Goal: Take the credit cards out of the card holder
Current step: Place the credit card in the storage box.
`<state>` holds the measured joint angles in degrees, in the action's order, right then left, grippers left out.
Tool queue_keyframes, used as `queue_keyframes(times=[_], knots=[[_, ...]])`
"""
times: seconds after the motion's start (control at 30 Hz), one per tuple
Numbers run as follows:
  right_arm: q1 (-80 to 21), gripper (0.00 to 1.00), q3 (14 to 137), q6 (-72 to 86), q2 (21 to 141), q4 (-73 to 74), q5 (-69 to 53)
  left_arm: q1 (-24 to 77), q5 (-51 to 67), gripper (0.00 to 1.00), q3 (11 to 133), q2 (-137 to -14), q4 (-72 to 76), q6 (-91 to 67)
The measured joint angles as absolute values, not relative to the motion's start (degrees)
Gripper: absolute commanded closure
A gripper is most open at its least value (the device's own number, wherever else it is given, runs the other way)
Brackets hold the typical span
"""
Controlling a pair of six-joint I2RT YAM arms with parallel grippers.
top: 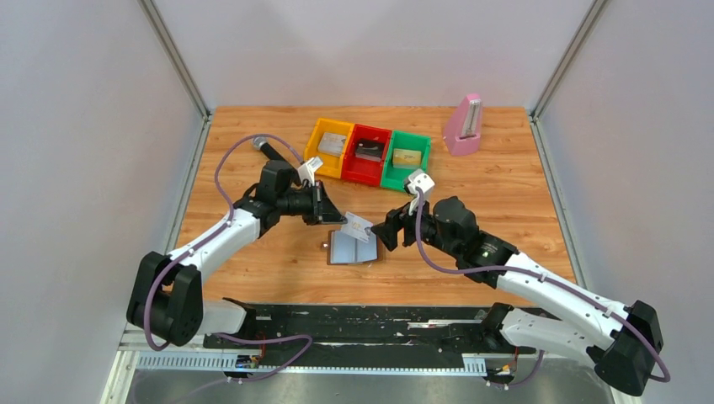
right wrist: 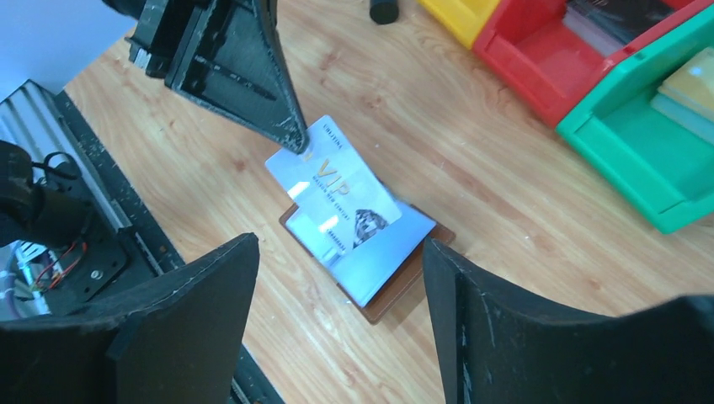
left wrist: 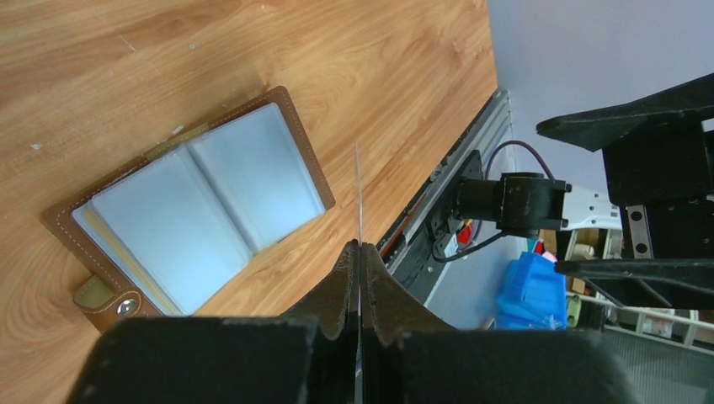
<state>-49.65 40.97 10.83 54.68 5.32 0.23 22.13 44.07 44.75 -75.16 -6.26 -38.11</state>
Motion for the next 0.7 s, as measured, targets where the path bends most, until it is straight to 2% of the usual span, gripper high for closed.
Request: queue_keyframes(times=[0.13, 0.27, 0.4, 0.7], knots=[[-49.6, 0.12, 41.0, 12.8, 55.0, 6.6, -1.2, 22.1, 42.1, 1.0, 48.1, -75.8, -11.6, -35.0], [-49.6, 0.1, 41.0, 15.6, 56.4, 6.6, -2.2, 21.3, 37.5, 1.0, 54.7, -77.0, -19.7, -30.3], [-49.6, 0.01, 41.0, 19.4, 59.7, 6.7, -3.3, 18.7, 32.2, 1.0, 61.7, -77.3, -27.7, -26.2], [-49.6, 0.0, 41.0, 22.6, 63.5, 7.0, -4.7, 10.5, 24.6, 1.0, 82.5, -87.9, -37.0, -19.8]])
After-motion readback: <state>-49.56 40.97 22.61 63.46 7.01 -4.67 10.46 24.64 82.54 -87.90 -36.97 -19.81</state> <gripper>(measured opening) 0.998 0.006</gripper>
